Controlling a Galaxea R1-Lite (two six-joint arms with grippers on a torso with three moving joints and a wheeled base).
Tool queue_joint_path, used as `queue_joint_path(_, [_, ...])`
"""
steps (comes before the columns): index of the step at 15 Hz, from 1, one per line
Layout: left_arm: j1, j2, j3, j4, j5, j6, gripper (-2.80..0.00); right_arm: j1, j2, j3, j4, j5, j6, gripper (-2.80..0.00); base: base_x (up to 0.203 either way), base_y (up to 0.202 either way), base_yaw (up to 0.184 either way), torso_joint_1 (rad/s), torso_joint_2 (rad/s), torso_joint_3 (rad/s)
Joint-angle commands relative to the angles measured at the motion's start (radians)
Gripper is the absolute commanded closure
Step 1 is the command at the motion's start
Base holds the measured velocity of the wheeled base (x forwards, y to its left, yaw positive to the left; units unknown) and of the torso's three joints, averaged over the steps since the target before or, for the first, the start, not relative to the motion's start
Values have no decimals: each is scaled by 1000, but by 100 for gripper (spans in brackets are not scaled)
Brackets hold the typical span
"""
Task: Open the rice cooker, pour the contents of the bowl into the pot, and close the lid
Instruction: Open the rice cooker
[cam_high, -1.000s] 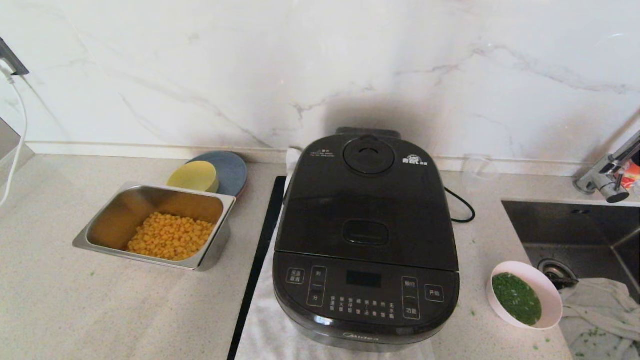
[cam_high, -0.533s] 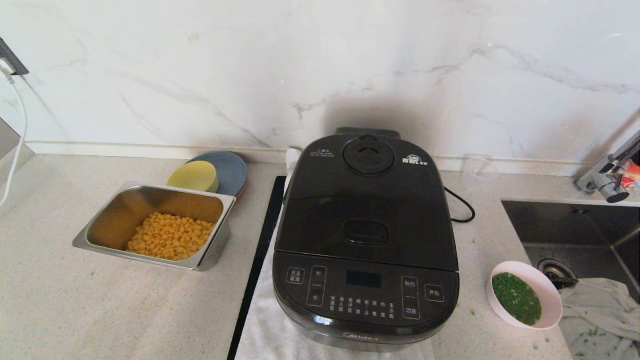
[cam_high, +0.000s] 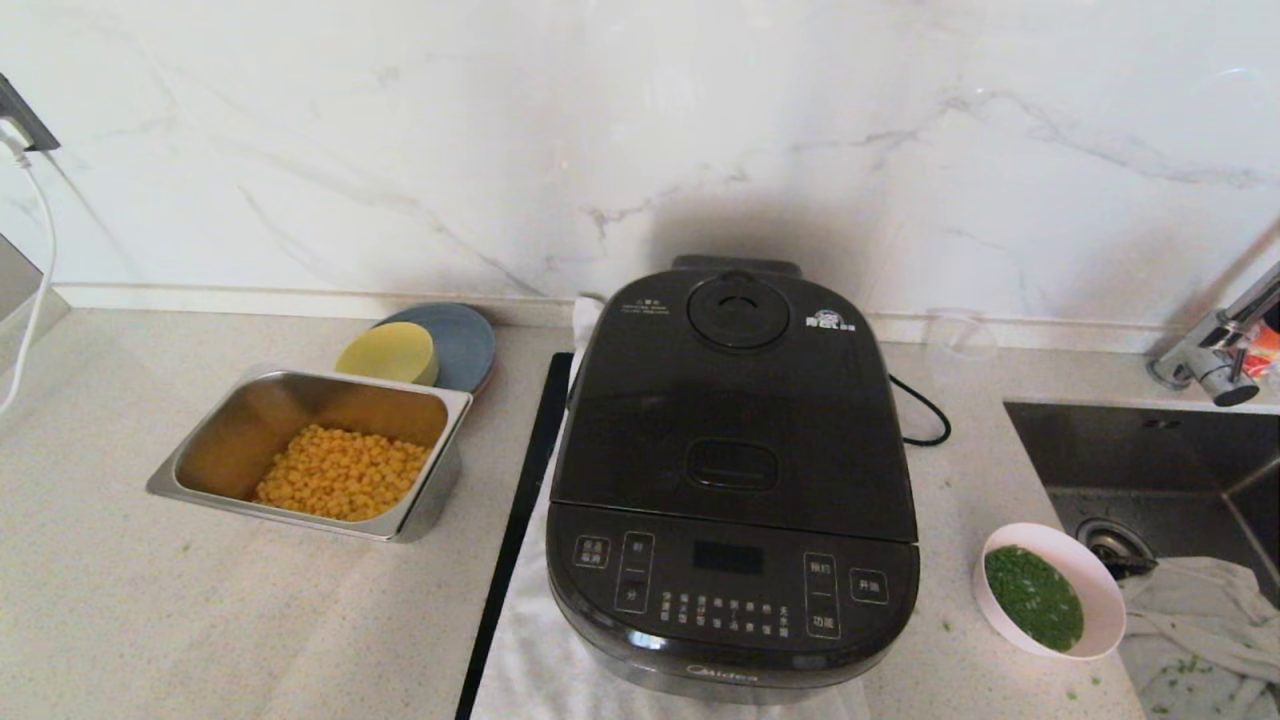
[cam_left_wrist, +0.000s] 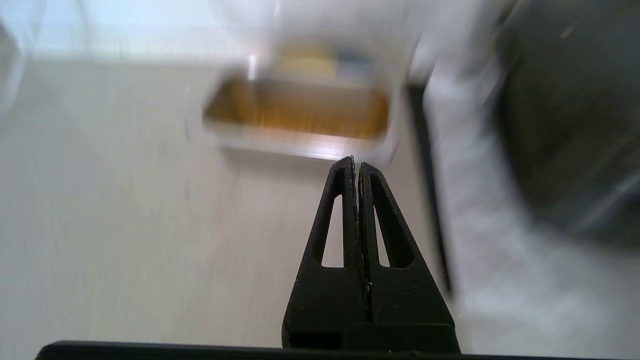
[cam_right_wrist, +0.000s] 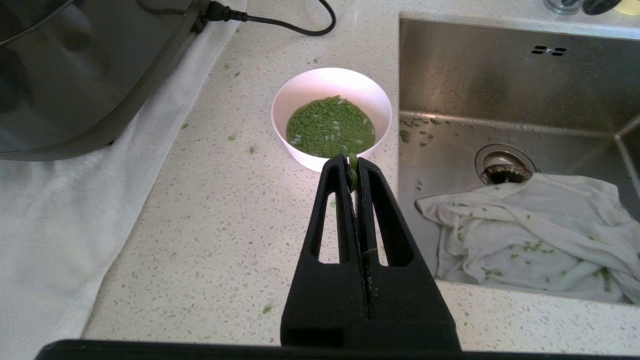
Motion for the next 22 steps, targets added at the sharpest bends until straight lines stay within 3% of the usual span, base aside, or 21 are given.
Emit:
queue_joint_path(1, [-3,201,-201,35,-35,-36,0,0,2,0,0,0,0,0,0,0,0,0,0,0])
queue_joint_path(4, [-6,559,-442,54,-157,-156,0,0,1,0,0,0,0,0,0,0,0,0,0,0])
queue_joint_path(8, [-57,950,-728,70,-479,-341,0,0,1,0,0,0,0,0,0,0,0,0,0,0])
queue_joint_path(10, [-139,1124,-833,70,-551,-405,0,0,2,1,0,0,0,0,0,0,0,0,0,0])
queue_joint_path(13, [-256,1354,-1008,74,-587,-446,0,0,1,0,0,0,0,0,0,0,0,0,0,0])
queue_joint_path(16, [-425,1472,-1120,79,-522,-457,0,0,2,0,0,0,0,0,0,0,0,0,0,0])
queue_joint_path(20, [-654,1513,-1141,78,-287,-456,0,0,2,0,0,0,0,0,0,0,0,0,0,0])
queue_joint_path(22, [-752,1552,-1135,73,-128,-456,0,0,1,0,0,0,0,0,0,0,0,0,0,0])
